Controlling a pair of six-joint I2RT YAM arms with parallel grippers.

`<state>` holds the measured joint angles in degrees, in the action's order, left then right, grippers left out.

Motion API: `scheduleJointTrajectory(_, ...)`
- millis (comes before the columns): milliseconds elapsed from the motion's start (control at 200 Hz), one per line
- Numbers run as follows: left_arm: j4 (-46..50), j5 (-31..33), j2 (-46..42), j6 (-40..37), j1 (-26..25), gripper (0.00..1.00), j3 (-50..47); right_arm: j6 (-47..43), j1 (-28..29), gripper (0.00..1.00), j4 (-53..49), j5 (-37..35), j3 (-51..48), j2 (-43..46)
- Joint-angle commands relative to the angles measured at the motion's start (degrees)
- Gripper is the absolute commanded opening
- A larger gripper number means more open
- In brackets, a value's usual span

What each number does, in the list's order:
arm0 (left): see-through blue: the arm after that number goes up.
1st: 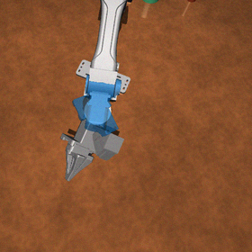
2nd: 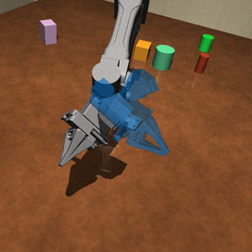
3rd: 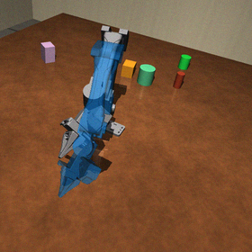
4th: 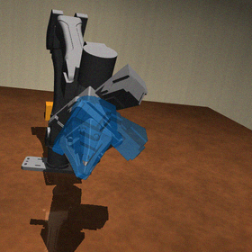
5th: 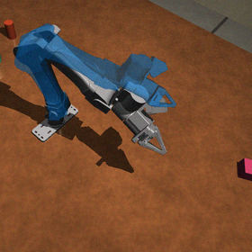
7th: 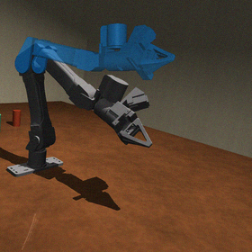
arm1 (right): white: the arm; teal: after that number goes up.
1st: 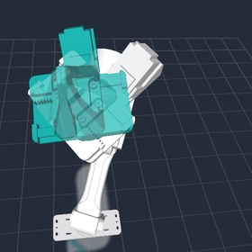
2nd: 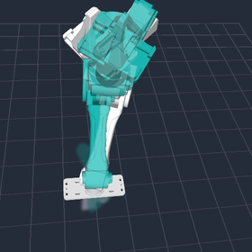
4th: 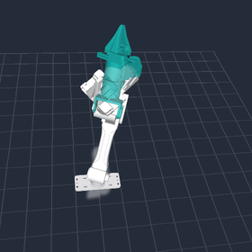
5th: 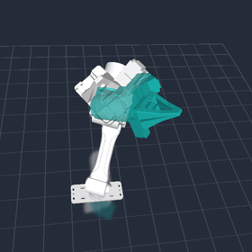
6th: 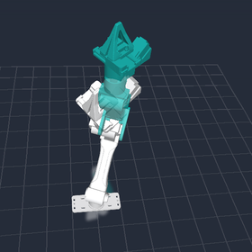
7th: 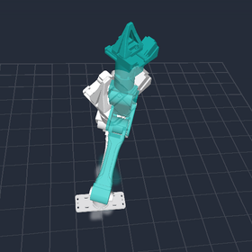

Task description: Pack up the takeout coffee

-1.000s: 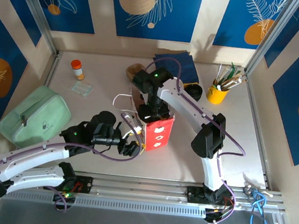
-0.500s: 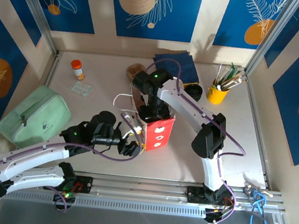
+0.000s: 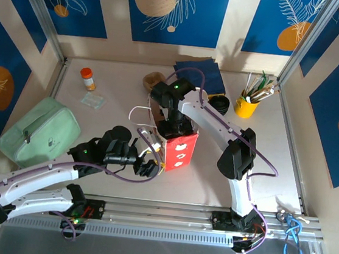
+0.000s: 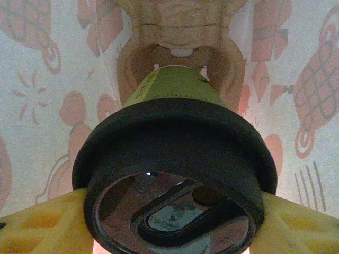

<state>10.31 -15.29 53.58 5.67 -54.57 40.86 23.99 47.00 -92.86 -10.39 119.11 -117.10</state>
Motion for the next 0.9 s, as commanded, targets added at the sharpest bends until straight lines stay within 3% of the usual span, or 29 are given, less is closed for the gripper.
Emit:
scheduleJointTrajectory(0,-0.4,0.4,0.0,0.1,-0.6,0.72,0.1,-0.1,0.1,0.63,-7.0,1.8,-0.4,2.2)
scheduleJointTrajectory(895,0.0,0.0,0.9,-0.1,-0.6,0.72,0.9,0.7,-0.1,0.63,-5.5,0.4,-0.1,2.3)
